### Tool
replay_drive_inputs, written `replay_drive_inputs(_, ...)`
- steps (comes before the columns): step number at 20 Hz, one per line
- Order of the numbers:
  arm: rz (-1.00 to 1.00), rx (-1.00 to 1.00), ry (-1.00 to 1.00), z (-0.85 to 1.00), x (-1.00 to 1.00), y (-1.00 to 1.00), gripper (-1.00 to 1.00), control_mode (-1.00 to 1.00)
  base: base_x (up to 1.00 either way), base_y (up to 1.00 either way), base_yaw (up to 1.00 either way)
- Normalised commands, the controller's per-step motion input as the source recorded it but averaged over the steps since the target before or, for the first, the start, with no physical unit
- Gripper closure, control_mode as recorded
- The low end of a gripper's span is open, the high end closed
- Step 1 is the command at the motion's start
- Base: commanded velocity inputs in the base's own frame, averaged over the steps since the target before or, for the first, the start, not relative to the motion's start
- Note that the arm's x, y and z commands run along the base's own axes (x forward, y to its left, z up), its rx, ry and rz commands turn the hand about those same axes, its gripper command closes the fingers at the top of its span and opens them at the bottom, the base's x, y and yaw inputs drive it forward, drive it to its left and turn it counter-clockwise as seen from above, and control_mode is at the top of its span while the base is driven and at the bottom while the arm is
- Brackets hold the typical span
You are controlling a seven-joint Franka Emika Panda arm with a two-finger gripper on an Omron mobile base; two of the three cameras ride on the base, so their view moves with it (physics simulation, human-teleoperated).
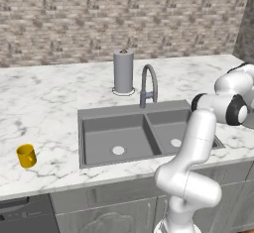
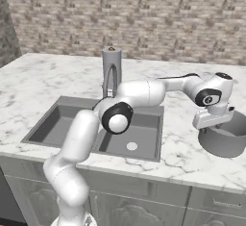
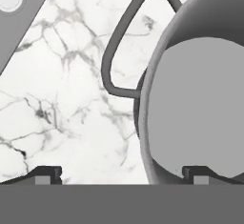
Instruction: Place the pot in the left basin and the mug in the right basin of the sink.
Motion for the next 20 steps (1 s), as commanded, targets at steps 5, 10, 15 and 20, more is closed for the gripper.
replay_drive_inputs(5,0.01,0.0,0.0,-0.15,0.17,-0.08,-1.0,-1.0,0.0,0.0,0.0)
replay_drive_inputs(10,0.01,0.0,0.0,-0.11,0.12,-0.08,-1.0,-1.0,0.0,0.0,0.0)
replay_drive_inputs(15,0.01,0.0,0.0,-0.08,0.15,-0.1,-1.0,-1.0,0.0,0.0,0.0)
replay_drive_inputs(20,0.01,0.0,0.0,-0.11,0.14,-0.08,-1.0,-1.0,0.0,0.0,0.0)
